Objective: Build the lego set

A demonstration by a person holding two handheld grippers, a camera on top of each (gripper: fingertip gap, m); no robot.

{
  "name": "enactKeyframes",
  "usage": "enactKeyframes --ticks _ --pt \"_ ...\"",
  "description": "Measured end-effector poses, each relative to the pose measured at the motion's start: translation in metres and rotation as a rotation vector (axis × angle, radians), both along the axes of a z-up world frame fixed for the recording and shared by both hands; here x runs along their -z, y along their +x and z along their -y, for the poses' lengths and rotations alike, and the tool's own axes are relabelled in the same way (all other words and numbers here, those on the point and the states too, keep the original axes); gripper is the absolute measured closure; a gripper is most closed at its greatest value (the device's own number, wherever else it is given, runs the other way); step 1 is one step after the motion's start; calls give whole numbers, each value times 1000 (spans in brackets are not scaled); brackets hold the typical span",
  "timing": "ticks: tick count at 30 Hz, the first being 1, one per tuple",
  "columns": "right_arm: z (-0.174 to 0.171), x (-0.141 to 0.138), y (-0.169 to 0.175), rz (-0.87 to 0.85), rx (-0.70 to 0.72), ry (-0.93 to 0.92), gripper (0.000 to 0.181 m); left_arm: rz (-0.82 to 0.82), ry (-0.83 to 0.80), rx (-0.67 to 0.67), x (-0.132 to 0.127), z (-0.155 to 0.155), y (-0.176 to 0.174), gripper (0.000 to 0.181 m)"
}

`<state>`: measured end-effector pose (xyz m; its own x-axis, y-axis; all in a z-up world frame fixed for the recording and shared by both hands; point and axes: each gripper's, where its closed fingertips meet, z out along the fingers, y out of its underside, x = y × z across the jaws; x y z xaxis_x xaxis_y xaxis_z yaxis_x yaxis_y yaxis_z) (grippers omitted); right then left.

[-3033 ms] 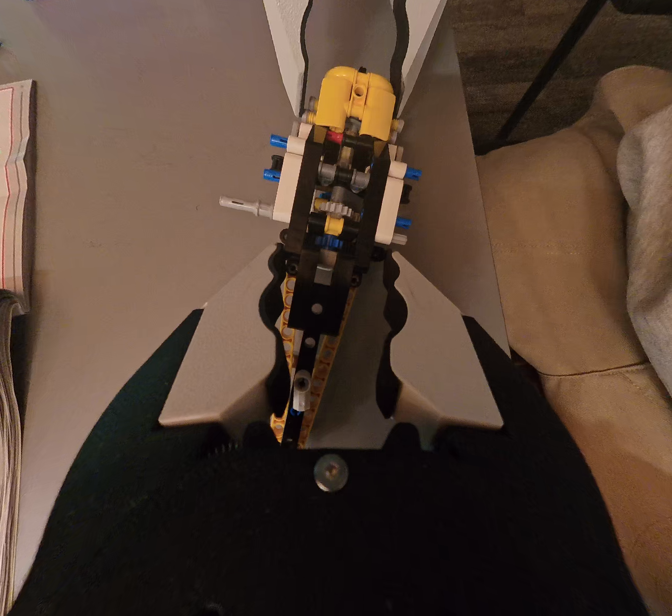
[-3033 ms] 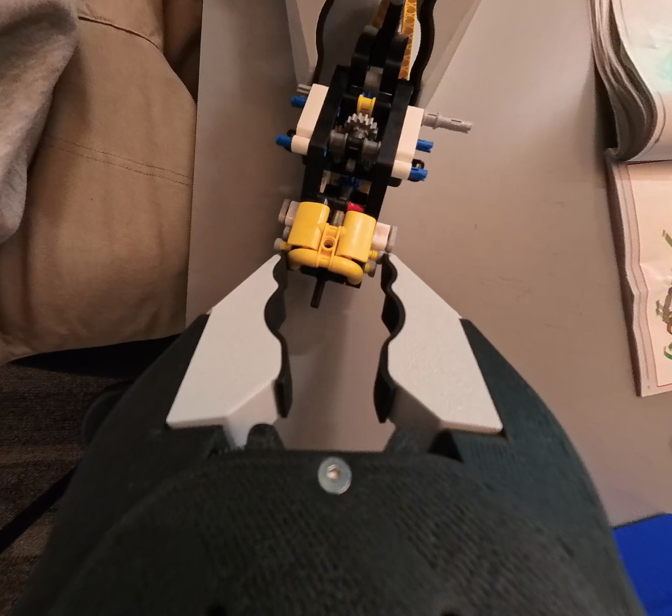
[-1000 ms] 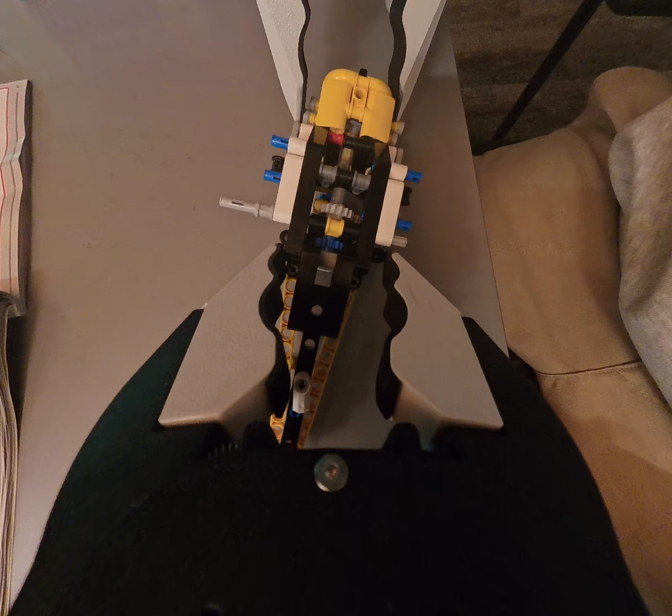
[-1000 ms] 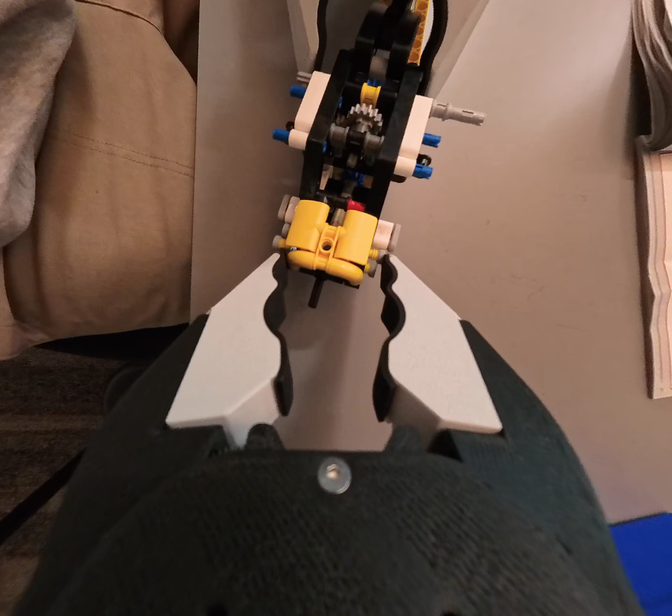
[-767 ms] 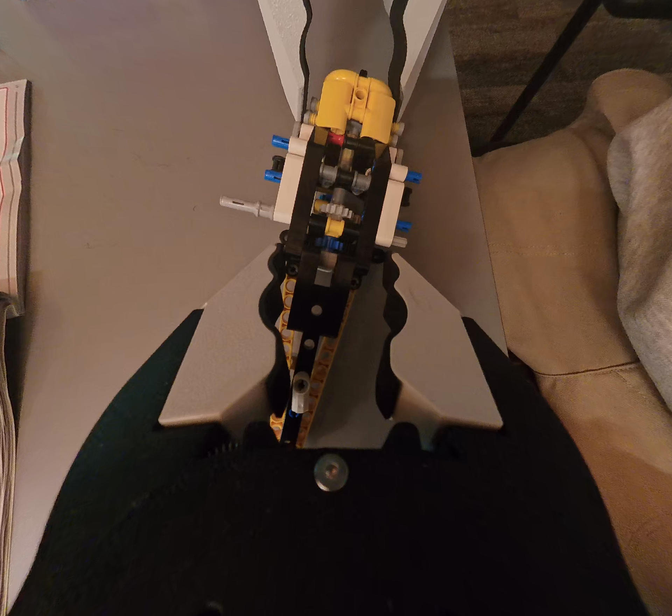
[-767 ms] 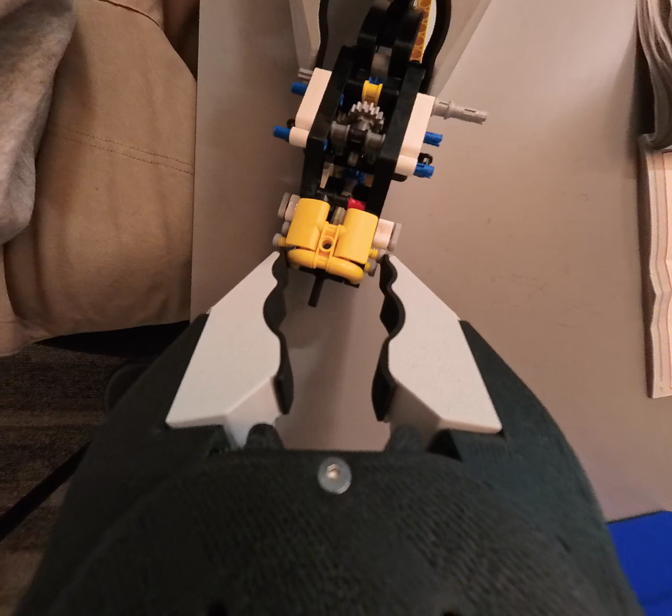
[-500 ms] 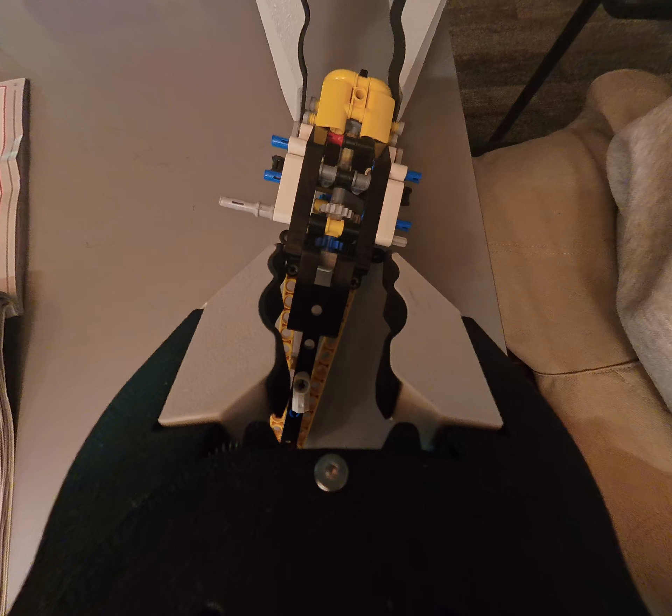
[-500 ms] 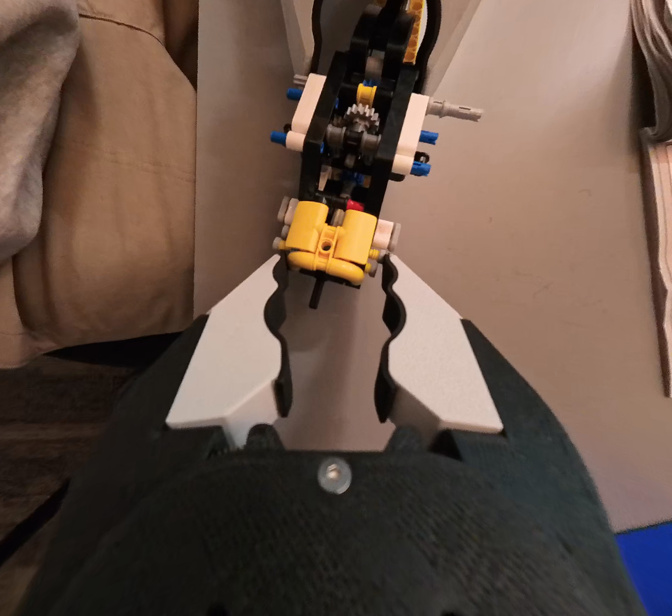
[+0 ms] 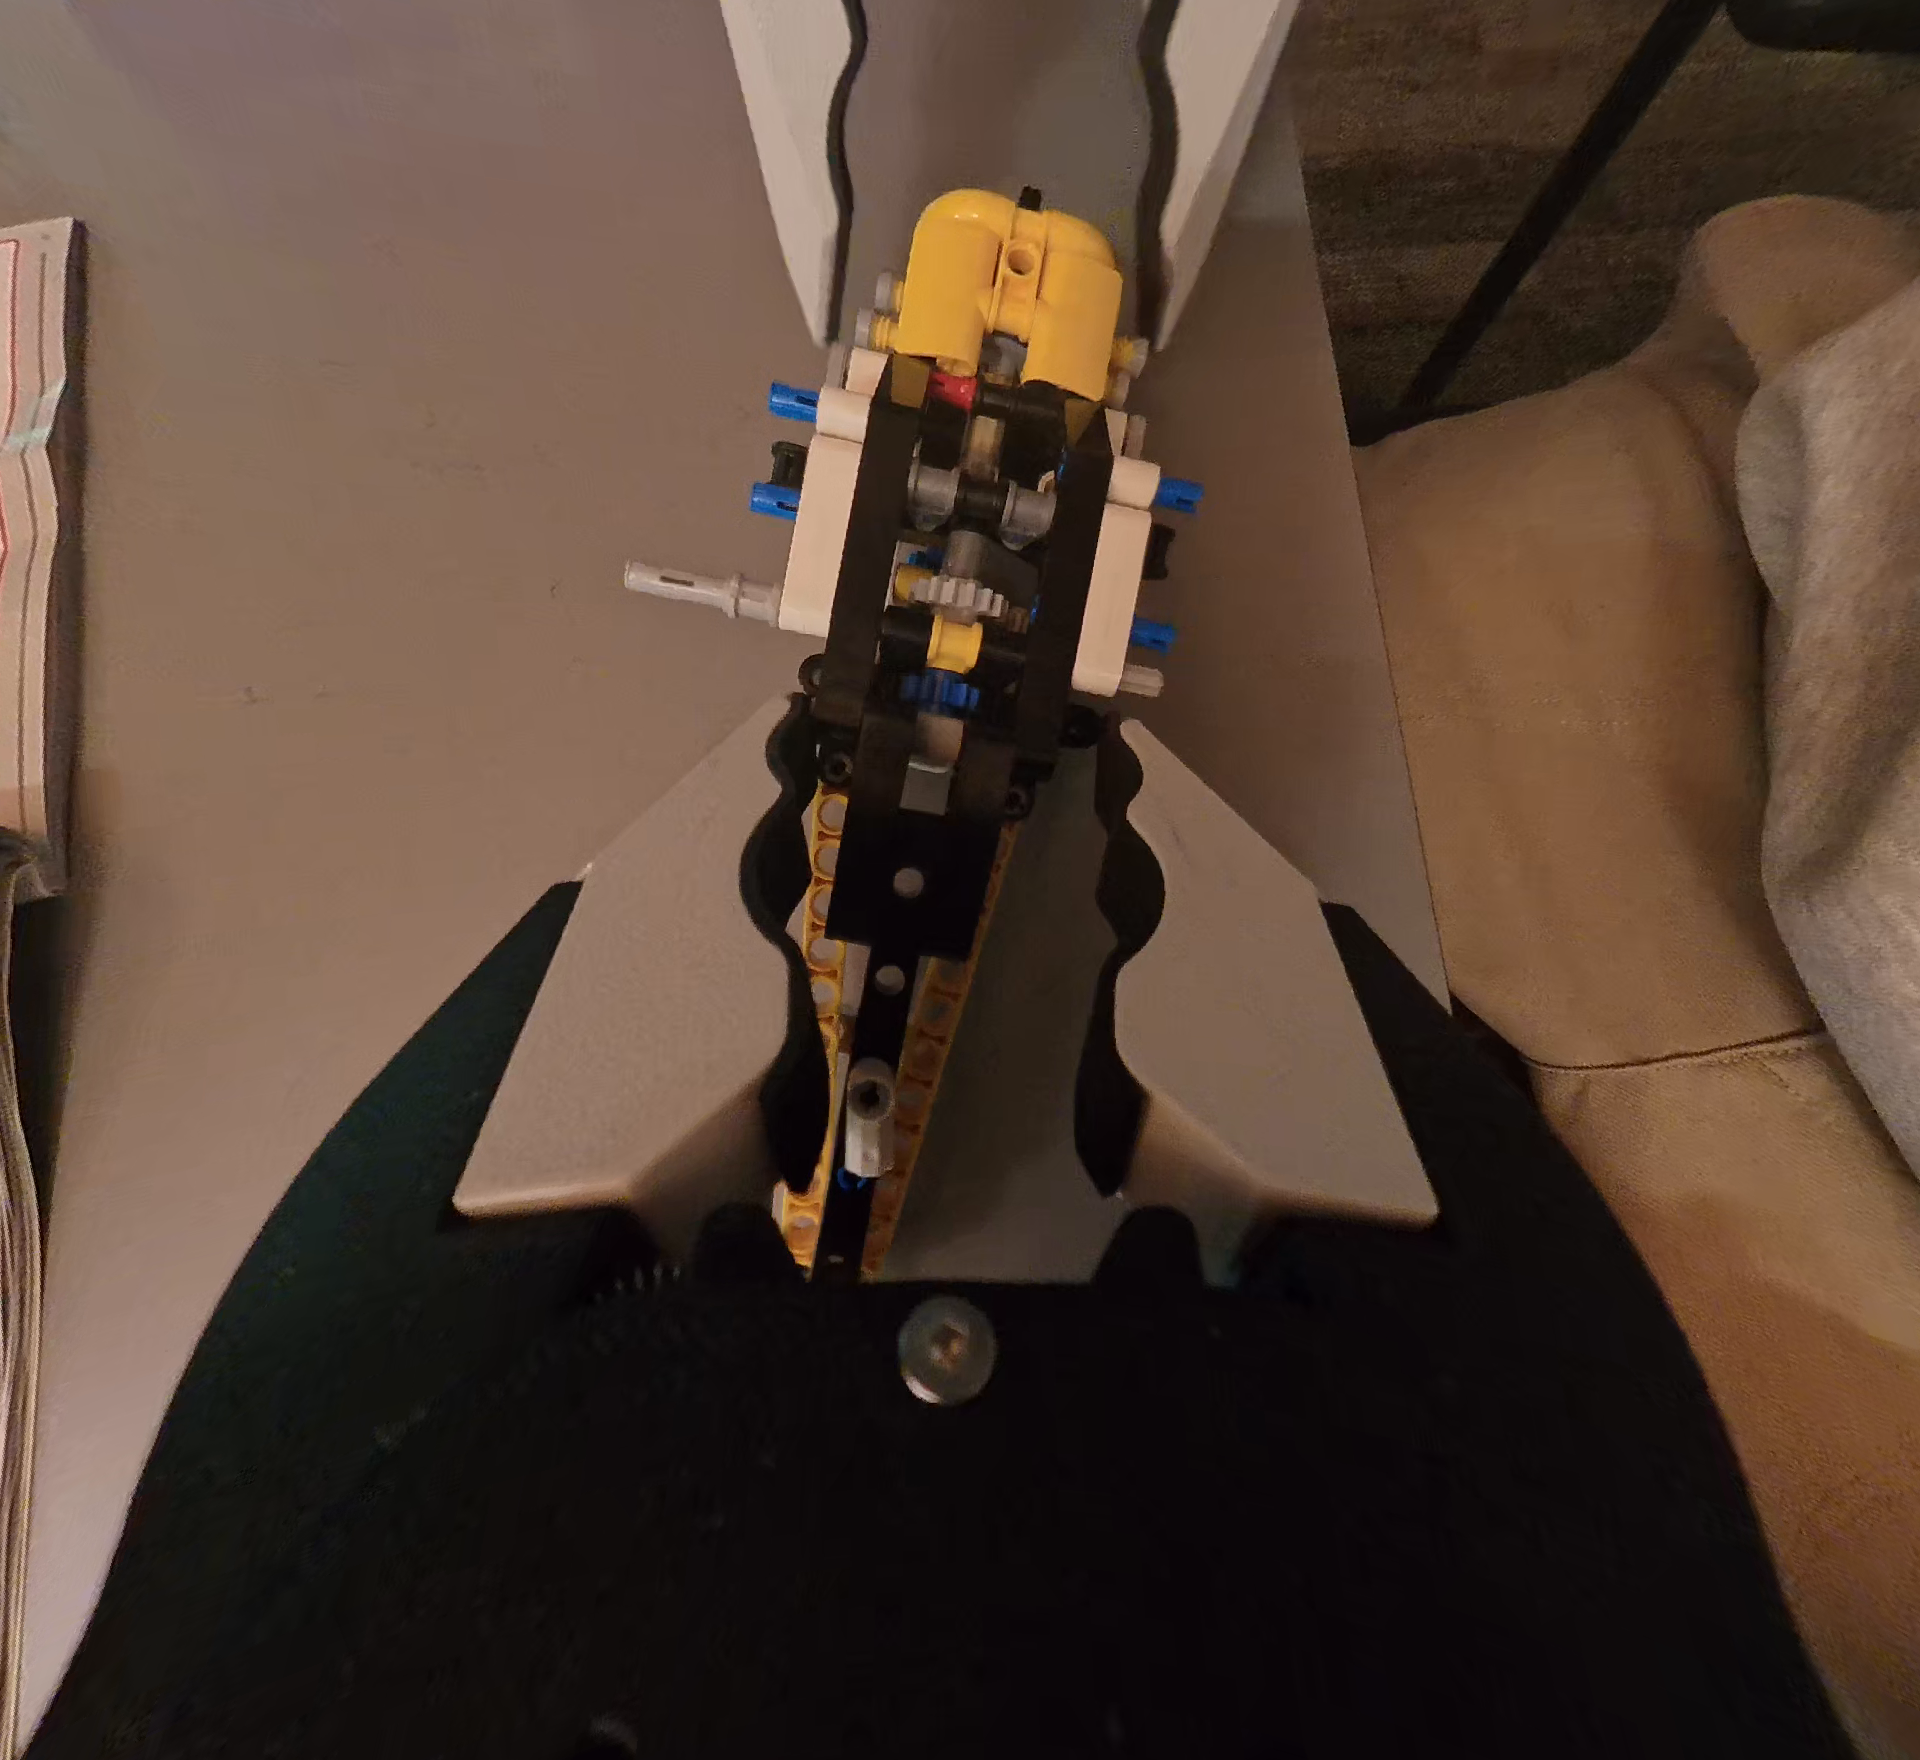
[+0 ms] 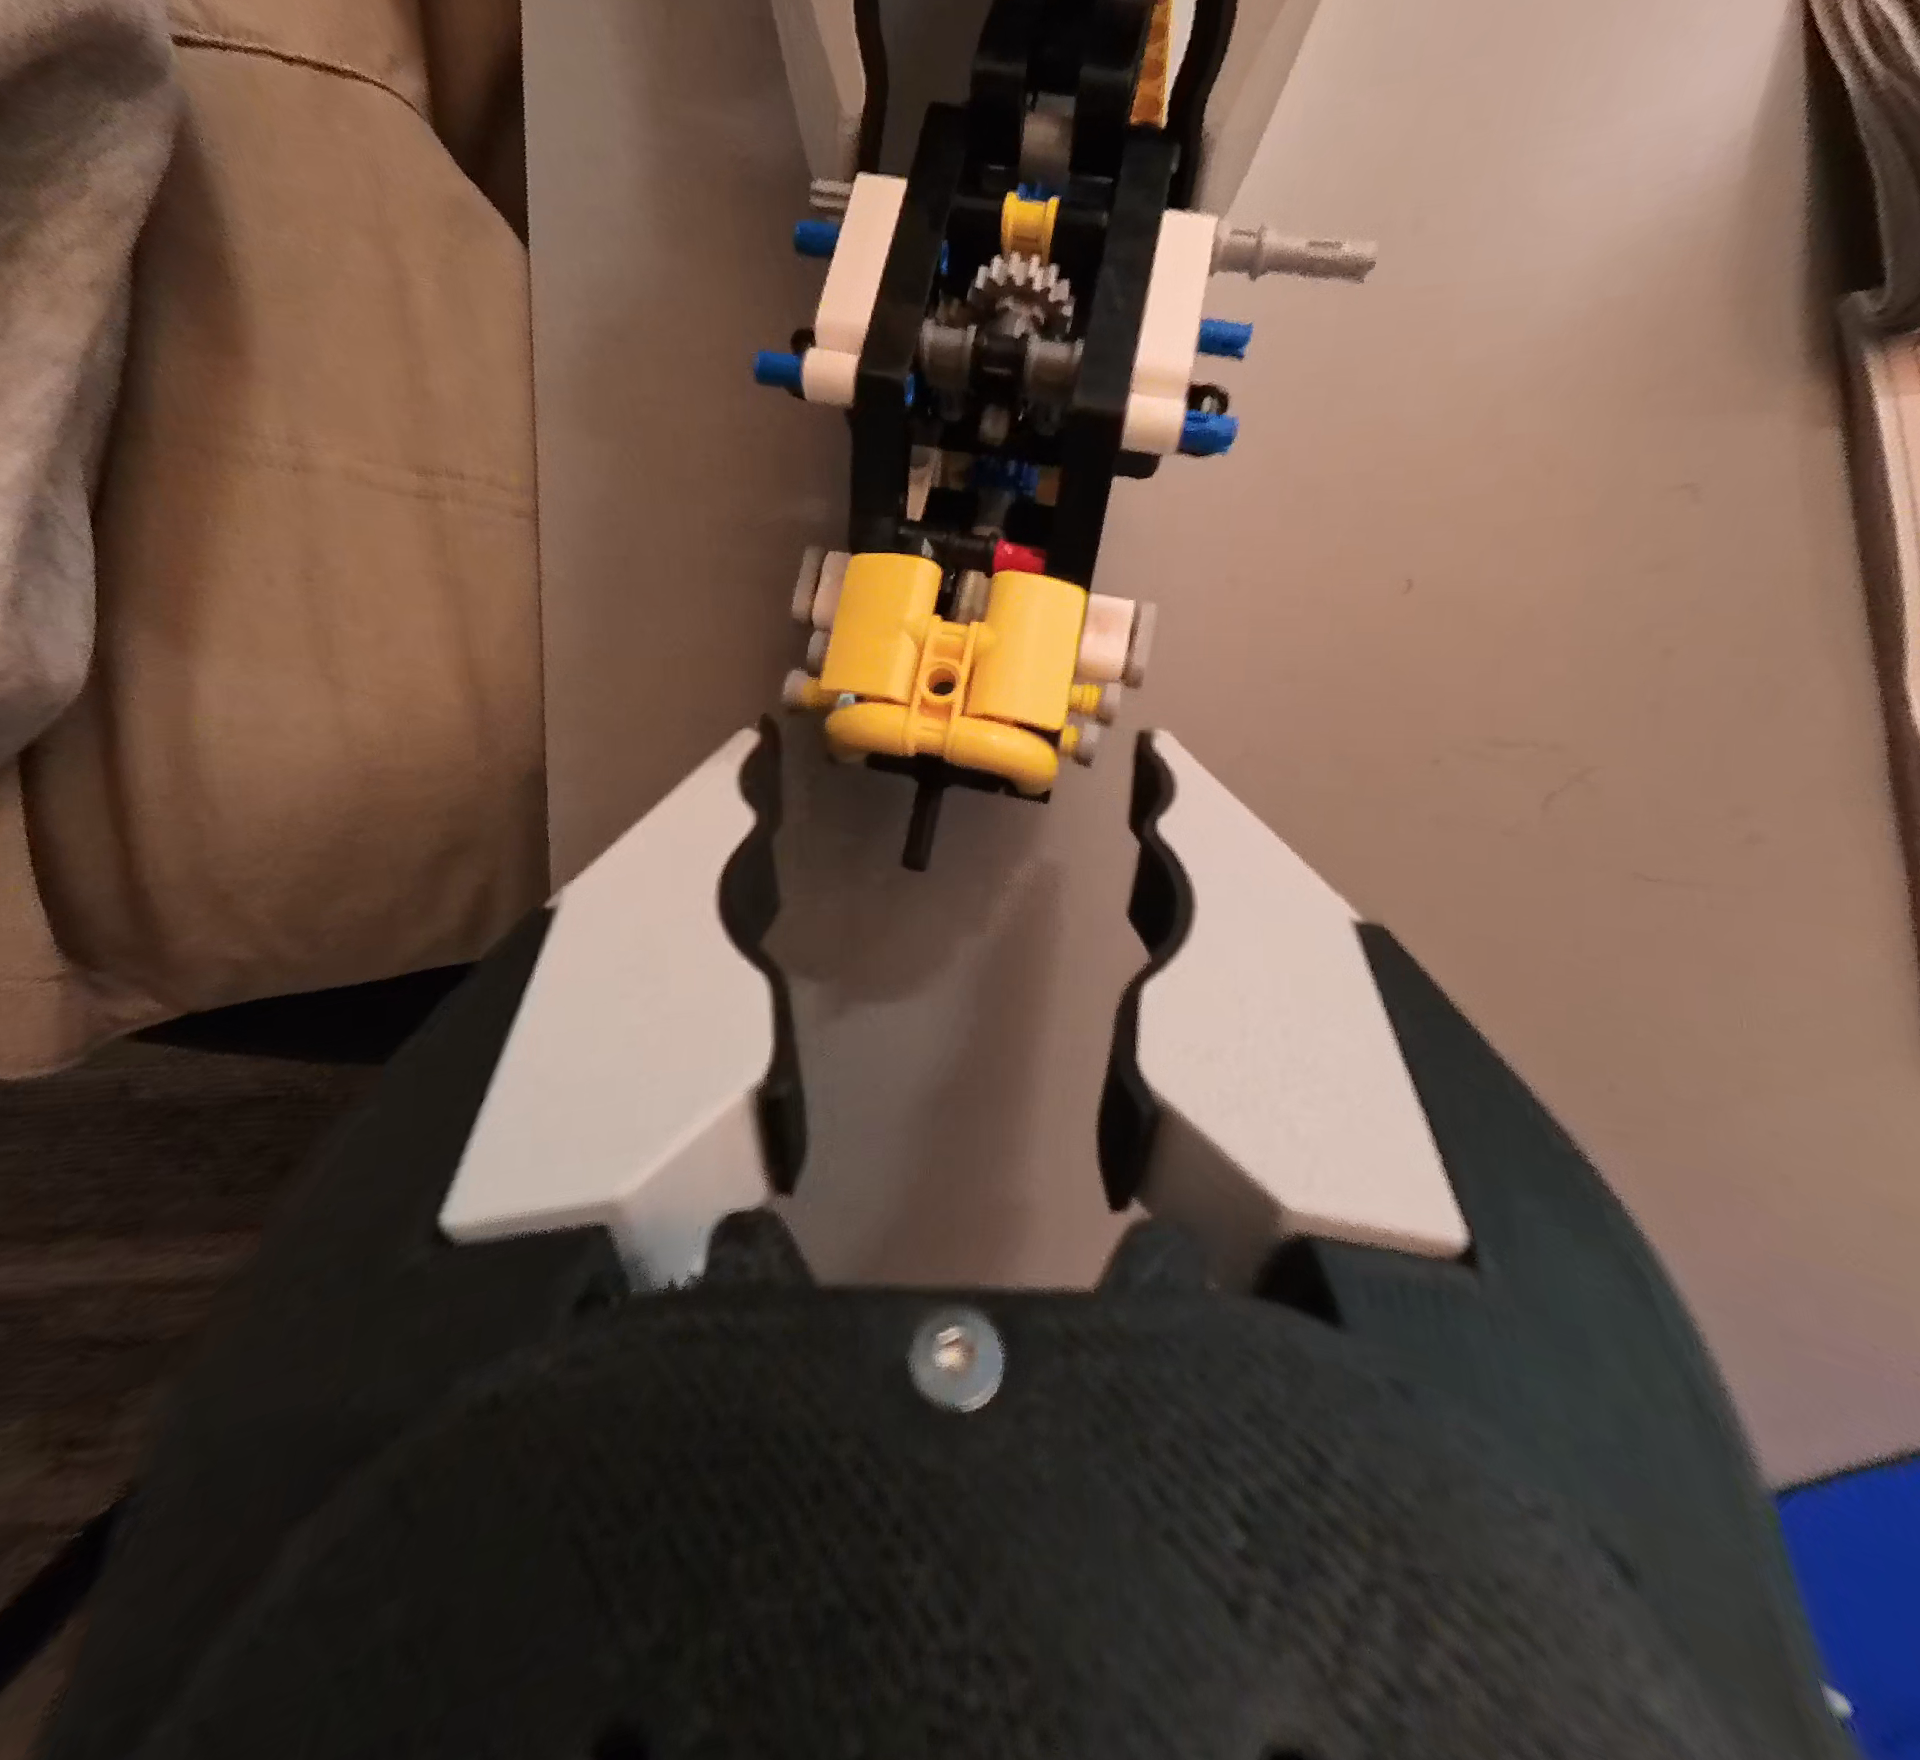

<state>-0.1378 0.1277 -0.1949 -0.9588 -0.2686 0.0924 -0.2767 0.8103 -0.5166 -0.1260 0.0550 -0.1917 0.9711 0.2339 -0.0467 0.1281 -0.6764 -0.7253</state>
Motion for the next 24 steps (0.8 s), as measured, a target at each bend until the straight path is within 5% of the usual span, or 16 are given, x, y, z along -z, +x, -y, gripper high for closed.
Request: enactKeyframes --ticks 9,14,24 --pt "0 -18 -6 -4 205 -130 101 8 1 -9 0 -1 -1 128" --pt "-2 -15 -11 -116 398 -160 113 3 -8 -19 0 -2 -2 127" --pt "2 -13 -4 -277 412 -145 131 -3 -16 -25 0 -1 -3 128"
